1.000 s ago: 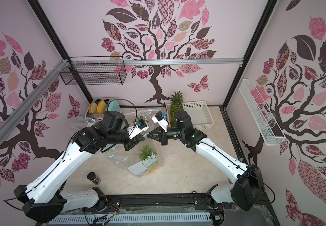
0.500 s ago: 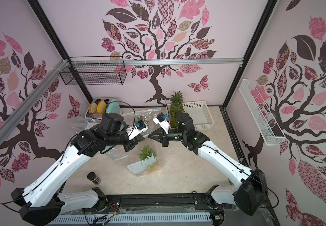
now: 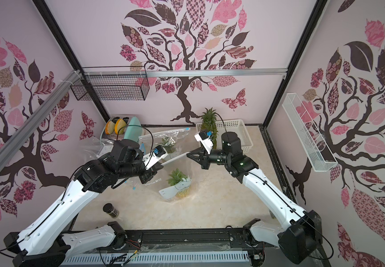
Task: Open the zip-top bag and take out the pineapple
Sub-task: Unzip the zipper on the zipper food storage bag.
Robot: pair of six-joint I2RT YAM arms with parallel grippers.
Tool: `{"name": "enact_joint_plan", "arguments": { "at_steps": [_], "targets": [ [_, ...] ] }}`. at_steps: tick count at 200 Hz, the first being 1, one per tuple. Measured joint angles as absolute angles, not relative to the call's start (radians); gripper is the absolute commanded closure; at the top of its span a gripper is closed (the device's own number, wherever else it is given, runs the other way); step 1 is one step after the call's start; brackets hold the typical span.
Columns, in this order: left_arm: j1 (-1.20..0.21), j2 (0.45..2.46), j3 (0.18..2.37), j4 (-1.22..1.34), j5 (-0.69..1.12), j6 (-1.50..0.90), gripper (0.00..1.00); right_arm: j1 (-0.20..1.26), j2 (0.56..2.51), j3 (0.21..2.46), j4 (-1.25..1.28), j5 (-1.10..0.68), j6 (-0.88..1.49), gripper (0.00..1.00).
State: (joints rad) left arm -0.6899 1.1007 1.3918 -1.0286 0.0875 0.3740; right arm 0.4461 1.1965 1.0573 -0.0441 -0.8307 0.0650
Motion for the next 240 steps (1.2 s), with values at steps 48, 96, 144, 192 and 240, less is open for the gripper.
{"name": "enact_joint_plan", "arguments": {
  "at_steps": [48,96,144,192,240],
  "targets": [
    [-0.690,0.991,1.356,-1.117,0.023,0.283,0.98,0.416,1.190,1.052,-0.068,-0.816,0.048,1.00],
    [-0.690,0.904,1.343,-1.198,-0.045,0.196,0.98,0.410,1.212,1.052,-0.070,-0.796,0.045,1.00],
    [-0.690,0.849,1.312,-1.222,-0.068,0.138,0.96,0.402,1.230,1.052,-0.068,-0.789,0.044,1.00],
    [-0.687,0.829,1.312,-1.256,-0.077,0.108,0.89,0.392,1.252,1.060,-0.056,-0.768,0.049,1.00],
    [-0.683,0.807,1.280,-1.242,-0.036,0.080,0.60,0.347,1.288,1.091,-0.040,-0.745,0.073,0.81]
  ]
}}
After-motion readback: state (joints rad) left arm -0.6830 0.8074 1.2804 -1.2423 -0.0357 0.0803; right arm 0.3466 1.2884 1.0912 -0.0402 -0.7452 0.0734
